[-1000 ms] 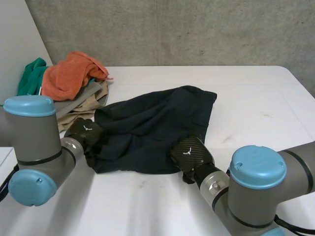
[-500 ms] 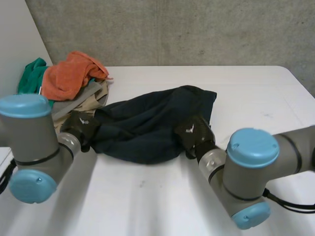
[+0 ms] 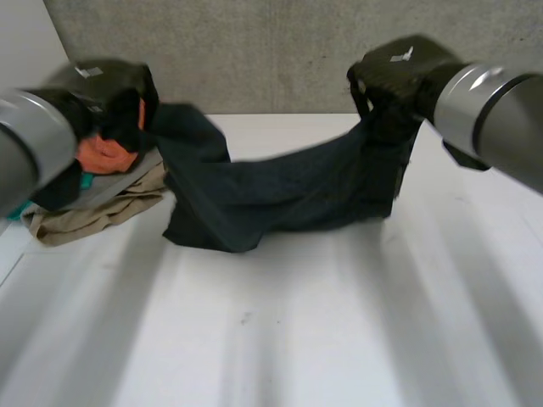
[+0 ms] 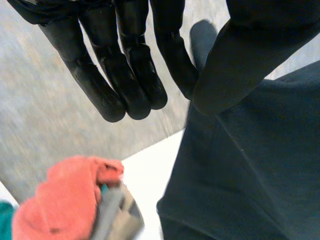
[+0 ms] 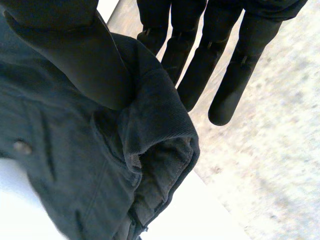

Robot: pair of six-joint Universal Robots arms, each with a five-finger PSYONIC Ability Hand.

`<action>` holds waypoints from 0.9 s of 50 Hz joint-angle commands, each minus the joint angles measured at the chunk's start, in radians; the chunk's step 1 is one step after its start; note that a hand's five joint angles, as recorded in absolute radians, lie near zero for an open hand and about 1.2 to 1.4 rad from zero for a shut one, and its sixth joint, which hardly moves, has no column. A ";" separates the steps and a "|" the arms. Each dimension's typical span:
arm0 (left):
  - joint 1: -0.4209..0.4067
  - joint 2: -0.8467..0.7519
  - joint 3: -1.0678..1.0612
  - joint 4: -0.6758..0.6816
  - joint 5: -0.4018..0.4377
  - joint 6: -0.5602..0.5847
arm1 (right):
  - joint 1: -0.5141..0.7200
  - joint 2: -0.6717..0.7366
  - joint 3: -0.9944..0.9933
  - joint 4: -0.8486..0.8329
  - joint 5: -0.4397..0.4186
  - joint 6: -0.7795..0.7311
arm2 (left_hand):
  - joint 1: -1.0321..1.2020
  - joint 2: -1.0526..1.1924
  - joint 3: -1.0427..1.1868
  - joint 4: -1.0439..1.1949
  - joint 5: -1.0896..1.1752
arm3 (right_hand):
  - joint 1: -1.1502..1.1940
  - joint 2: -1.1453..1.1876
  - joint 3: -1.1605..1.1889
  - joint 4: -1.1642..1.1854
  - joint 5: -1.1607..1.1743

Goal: Fold the laundry.

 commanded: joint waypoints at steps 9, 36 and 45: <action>0.033 -0.360 0.565 0.187 -0.120 -0.049 | 0.017 0.213 -0.109 -0.758 0.156 0.037 | 0.236 0.203 0.211 0.203 0.232 | 0.276 0.225 0.213 0.201 0.233; -0.051 -0.234 -0.075 0.580 -0.054 -0.043 | 0.016 0.008 0.309 -0.849 -0.070 0.093 | -0.926 -0.959 -0.951 -0.959 -0.930 | 0.276 0.225 0.213 0.201 0.233; -0.045 -0.378 -0.032 0.512 -0.013 -0.063 | 0.042 -0.115 0.354 -0.790 -0.094 0.087 | -0.986 -1.019 -1.011 -1.019 -0.989 | 0.276 0.225 0.213 0.201 0.233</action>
